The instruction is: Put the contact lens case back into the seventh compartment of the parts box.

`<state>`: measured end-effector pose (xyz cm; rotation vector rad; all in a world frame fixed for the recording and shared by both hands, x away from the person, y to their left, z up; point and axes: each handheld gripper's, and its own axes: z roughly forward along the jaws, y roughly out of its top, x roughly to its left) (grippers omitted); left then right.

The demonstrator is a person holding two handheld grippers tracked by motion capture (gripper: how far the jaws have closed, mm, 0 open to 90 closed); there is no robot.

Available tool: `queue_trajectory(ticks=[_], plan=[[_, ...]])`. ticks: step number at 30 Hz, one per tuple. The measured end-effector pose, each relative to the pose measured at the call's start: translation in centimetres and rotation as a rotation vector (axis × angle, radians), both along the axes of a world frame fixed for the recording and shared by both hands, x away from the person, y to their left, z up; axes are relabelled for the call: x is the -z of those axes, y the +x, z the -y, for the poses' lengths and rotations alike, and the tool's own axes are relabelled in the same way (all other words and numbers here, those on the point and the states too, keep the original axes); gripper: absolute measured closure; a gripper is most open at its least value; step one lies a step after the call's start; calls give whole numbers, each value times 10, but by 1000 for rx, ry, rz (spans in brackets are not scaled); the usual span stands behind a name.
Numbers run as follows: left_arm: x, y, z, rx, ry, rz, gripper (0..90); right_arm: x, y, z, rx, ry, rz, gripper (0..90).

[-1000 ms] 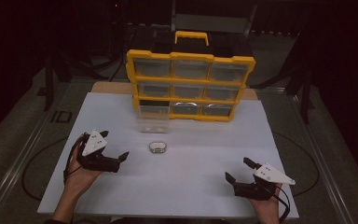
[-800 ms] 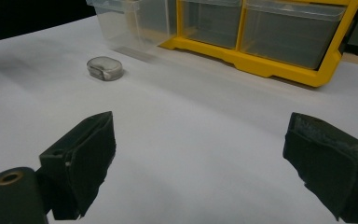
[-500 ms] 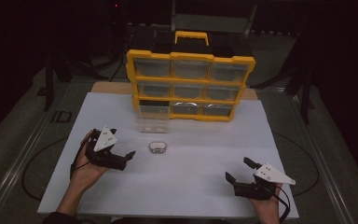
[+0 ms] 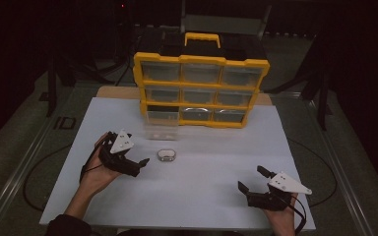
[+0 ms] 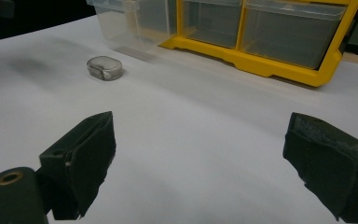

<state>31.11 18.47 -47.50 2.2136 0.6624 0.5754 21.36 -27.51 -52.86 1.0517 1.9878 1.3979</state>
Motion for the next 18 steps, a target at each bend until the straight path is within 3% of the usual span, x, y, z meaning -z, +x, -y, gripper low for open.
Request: queue_trajectory(ticks=[6,18], plan=[[0,7,7,26,14,-18,2,0,0,0,-1,0,-1,91],[6,19,24,78,90,-48,2,0,0,0,-2,-1,-2,91]])
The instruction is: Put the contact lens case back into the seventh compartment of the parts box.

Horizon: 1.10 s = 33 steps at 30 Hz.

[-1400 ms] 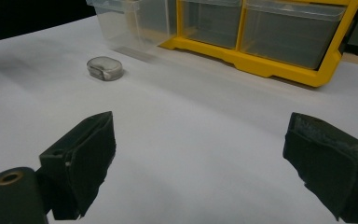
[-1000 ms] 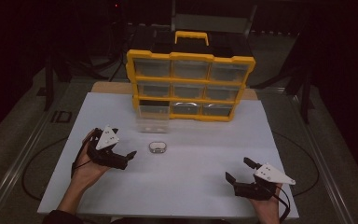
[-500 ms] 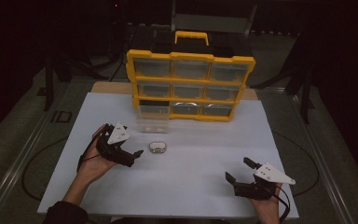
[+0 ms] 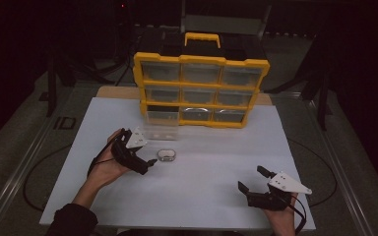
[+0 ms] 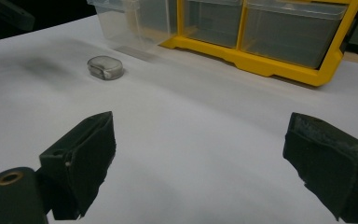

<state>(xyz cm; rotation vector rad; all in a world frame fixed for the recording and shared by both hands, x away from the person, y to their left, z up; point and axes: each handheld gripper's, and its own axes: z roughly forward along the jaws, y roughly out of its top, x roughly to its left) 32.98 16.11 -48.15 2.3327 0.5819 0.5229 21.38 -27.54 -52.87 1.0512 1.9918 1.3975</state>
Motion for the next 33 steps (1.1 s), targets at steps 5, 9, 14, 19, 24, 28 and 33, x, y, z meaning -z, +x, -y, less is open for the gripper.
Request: queue_trajectory(ticks=[5,9,14,19,24,28,33], plan=[[2,5,7,11,17,-15,2,0,0,0,-2,0,-1,91],[4,9,12,21,31,-26,2,0,0,0,-2,-1,-1,91],[5,14,17,37,58,-42,2,0,0,0,-2,-1,0,90],[7,19,22,44,75,-58,2,0,0,0,-2,-1,-1,90],[11,23,27,55,93,-81,2,1,1,0,-4,-2,-2,91],[14,26,30,60,105,-93,2,1,1,0,-4,-3,-2,90],[17,30,34,70,129,-106,2,1,1,0,-5,-3,-5,91]])
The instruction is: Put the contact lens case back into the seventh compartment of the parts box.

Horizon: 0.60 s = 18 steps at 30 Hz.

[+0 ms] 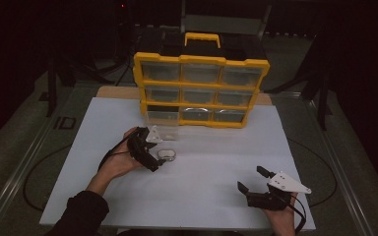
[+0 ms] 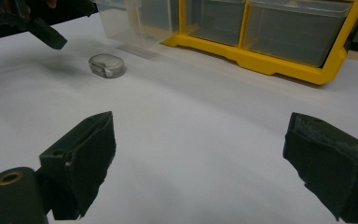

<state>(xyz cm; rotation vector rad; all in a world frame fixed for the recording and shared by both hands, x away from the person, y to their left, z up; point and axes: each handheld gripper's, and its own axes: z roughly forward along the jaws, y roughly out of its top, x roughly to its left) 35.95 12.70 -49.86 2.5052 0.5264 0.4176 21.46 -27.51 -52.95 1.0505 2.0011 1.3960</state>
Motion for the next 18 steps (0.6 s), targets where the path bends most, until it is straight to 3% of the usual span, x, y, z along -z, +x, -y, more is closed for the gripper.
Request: queue_trajectory(ticks=[9,18], plan=[[5,5,9,4,45,-52,3,0,0,0,0,-1,1,91],[13,8,20,15,97,-73,42,0,0,0,-3,-1,-1,90]])
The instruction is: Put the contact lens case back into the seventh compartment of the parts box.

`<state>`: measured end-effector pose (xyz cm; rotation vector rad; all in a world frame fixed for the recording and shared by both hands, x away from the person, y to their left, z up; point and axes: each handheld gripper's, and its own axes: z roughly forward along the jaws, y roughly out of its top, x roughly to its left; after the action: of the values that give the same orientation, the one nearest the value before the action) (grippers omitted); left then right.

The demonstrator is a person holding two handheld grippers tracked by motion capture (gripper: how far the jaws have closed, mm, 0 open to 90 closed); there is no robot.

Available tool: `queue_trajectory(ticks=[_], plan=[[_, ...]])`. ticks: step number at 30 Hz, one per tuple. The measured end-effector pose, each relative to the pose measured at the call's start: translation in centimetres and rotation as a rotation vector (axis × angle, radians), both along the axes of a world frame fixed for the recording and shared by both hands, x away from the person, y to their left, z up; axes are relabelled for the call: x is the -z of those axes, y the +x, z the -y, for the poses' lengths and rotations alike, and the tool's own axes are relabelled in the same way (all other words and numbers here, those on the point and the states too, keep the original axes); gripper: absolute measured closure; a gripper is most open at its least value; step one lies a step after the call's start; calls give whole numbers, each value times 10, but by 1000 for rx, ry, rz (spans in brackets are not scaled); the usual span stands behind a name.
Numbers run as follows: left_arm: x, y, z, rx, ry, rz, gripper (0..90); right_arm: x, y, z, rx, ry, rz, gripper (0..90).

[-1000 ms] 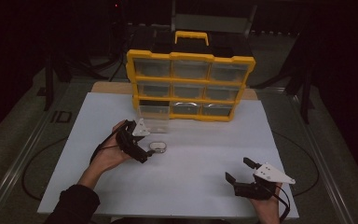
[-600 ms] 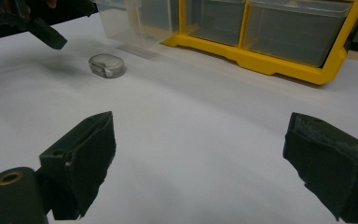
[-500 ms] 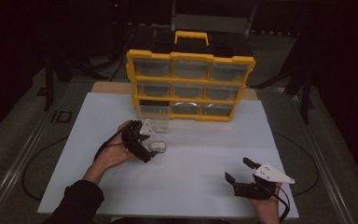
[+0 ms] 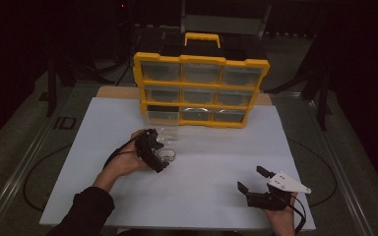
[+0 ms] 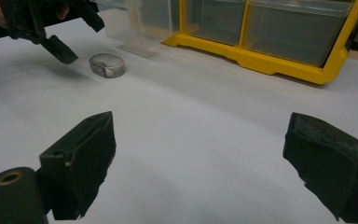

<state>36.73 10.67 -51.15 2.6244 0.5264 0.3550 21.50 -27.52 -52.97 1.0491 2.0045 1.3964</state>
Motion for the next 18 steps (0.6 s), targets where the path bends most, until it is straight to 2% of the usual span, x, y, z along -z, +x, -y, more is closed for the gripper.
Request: queue_trajectory(ticks=[3,6,11,18], plan=[[2,2,4,1,9,-2,70,0,0,0,0,0,-1,91],[5,4,7,5,30,7,142,1,0,0,-2,-3,-6,90],[9,8,11,28,56,-5,216,0,0,0,-1,0,-6,90],[12,16,16,62,68,-29,365,1,1,0,0,1,-8,91]])
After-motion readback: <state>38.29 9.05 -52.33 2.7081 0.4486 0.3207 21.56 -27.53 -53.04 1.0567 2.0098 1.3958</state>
